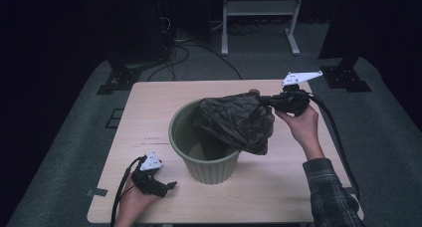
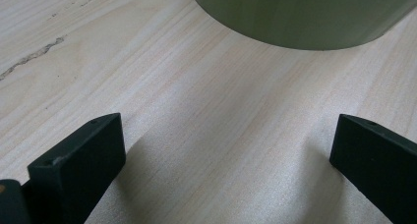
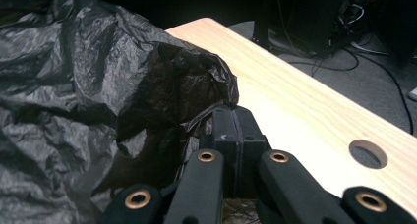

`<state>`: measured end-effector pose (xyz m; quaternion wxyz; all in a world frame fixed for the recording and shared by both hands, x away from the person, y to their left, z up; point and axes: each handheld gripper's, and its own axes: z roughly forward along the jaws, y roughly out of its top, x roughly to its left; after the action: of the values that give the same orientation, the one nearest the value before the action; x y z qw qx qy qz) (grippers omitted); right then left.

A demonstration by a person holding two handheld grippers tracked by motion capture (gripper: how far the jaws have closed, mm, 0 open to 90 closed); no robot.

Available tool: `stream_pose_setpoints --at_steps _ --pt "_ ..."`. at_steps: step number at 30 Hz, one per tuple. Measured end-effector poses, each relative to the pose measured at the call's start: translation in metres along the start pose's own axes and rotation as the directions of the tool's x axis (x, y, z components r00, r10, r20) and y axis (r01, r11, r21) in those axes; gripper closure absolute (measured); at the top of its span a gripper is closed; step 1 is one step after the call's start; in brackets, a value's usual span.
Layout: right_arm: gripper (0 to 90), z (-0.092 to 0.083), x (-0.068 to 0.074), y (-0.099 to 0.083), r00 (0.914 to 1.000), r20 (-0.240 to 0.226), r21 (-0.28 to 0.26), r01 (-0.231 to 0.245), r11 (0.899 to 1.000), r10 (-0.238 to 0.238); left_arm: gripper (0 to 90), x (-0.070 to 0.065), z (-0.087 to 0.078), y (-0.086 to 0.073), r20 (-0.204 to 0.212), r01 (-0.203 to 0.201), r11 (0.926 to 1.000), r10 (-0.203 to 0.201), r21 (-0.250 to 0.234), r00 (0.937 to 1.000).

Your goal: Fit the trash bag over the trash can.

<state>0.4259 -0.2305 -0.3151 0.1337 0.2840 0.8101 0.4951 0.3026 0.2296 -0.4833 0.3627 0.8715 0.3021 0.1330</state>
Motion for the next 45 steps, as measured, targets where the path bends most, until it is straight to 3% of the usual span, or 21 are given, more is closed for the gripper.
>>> stream_pose_setpoints --at_steps 11,14,19,24,26,33,38,45 --pt "89.7 0.004 -0.001 0.001 1.0 0.001 -0.007 -0.001 1.0 0.001 0.0 0.0 -0.004 0.004 -0.004 -0.002 0.9999 0.002 0.011 1.0" --pt "89.7 0.005 -0.001 0.001 1.0 -0.002 -0.008 -0.001 1.0 0.001 0.0 -0.001 -0.016 0.01 0.025 0.01 0.9994 -0.009 -0.033 0.9997" --pt "89.7 0.004 -0.001 0.001 1.0 -0.004 -0.006 -0.002 1.0 0.002 0.0 -0.002 -0.026 0.019 0.056 0.02 0.9977 -0.016 -0.065 0.9983" --pt "89.7 0.003 -0.003 0.002 0.9999 -0.013 -0.014 -0.004 1.0 0.004 0.0 -0.006 -0.043 0.031 0.137 0.015 0.9961 -0.003 -0.087 0.9906" --pt "89.7 0.003 -0.003 0.002 0.9999 -0.013 -0.013 -0.003 1.0 0.003 0.0 -0.007 -0.046 0.034 0.142 0.012 0.995 0.002 -0.099 0.9899" --pt "89.7 0.0 -0.003 0.003 0.9999 -0.014 -0.016 -0.005 1.0 0.005 0.0 -0.018 -0.077 0.063 0.165 -0.028 0.9835 0.059 -0.179 0.9846" --pt "89.7 -0.001 -0.003 0.003 0.9998 -0.016 -0.018 -0.007 1.0 0.007 6.7 -0.02 -0.097 0.089 0.186 -0.081 0.9753 0.121 -0.205 0.975" --pt "89.7 -0.001 -0.003 0.003 0.9998 -0.019 -0.017 -0.008 1.0 0.008 22.0 -0.023 -0.118 0.125 0.198 -0.148 0.9537 0.203 -0.262 0.959"
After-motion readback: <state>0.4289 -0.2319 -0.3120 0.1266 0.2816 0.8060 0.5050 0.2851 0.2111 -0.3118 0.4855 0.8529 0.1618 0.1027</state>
